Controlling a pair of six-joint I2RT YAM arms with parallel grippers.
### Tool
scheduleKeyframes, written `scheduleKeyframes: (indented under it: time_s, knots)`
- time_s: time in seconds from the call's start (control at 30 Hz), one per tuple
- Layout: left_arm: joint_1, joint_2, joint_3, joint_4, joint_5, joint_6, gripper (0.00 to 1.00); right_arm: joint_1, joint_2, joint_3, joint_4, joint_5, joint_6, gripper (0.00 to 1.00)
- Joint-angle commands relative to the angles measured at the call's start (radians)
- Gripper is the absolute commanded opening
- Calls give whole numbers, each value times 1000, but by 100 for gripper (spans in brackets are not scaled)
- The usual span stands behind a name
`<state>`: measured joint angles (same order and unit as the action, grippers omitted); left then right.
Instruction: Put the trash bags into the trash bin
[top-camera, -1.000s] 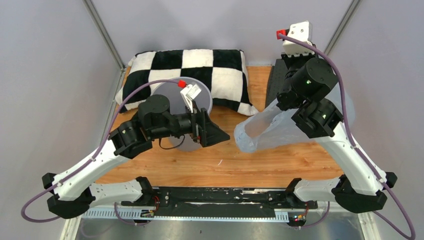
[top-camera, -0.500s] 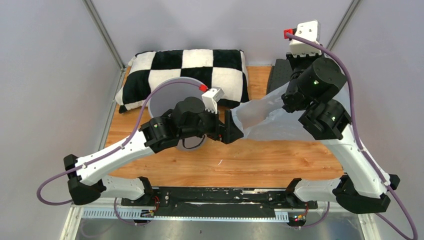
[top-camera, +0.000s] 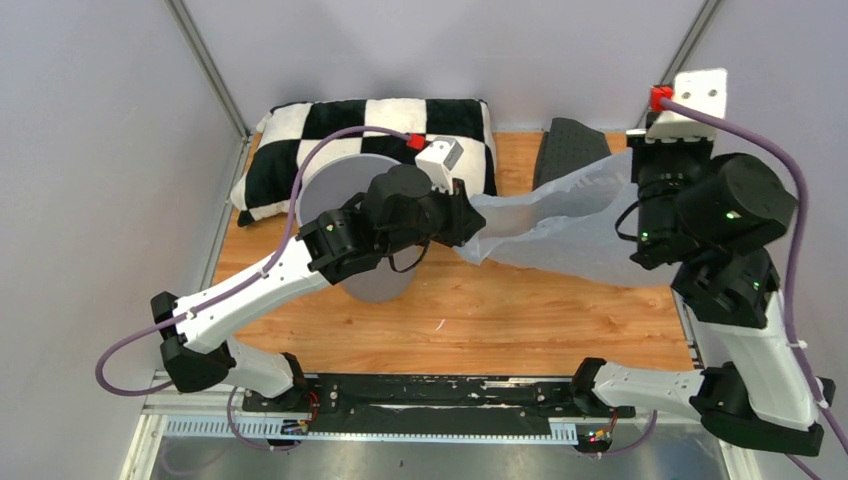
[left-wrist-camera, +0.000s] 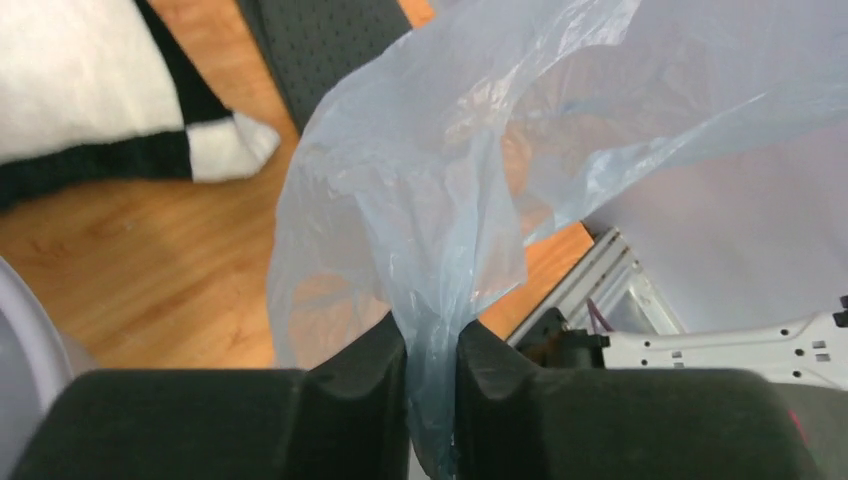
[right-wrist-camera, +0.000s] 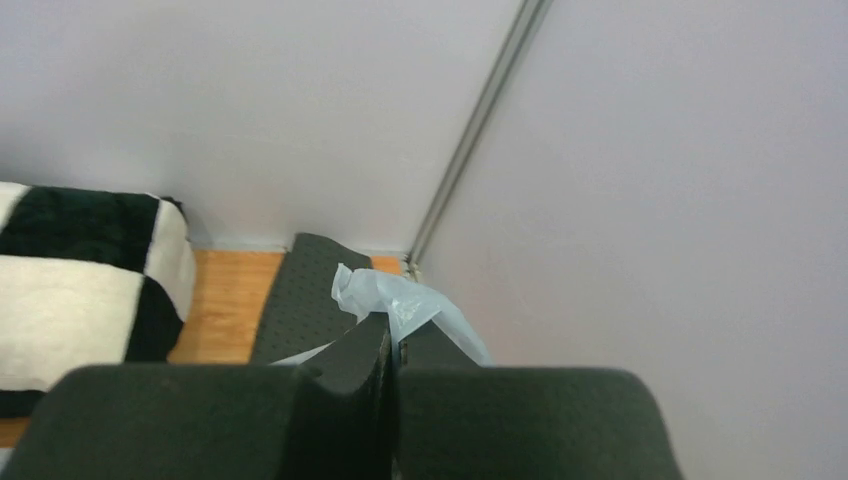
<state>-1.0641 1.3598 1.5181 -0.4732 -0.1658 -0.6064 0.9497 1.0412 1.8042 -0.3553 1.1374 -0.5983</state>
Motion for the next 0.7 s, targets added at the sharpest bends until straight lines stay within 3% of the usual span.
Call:
scheduleKeyframes:
  time_s: [0.0,0.17,0.5,0.67]
  knots:
    - [-7,7,139,-8,-42,114,12,15,-94,36,-29,-179,119,0]
    - [-7,0,262,34,-17,224,0,15,-174,33,-1,-441,217,0]
    - [-7,-85,412,125,15,292,0,15,-211,-68,274,-820,342,0]
    - [-7,-165,455,124,-88,311,0,15,-161,-74,417,-920,390,0]
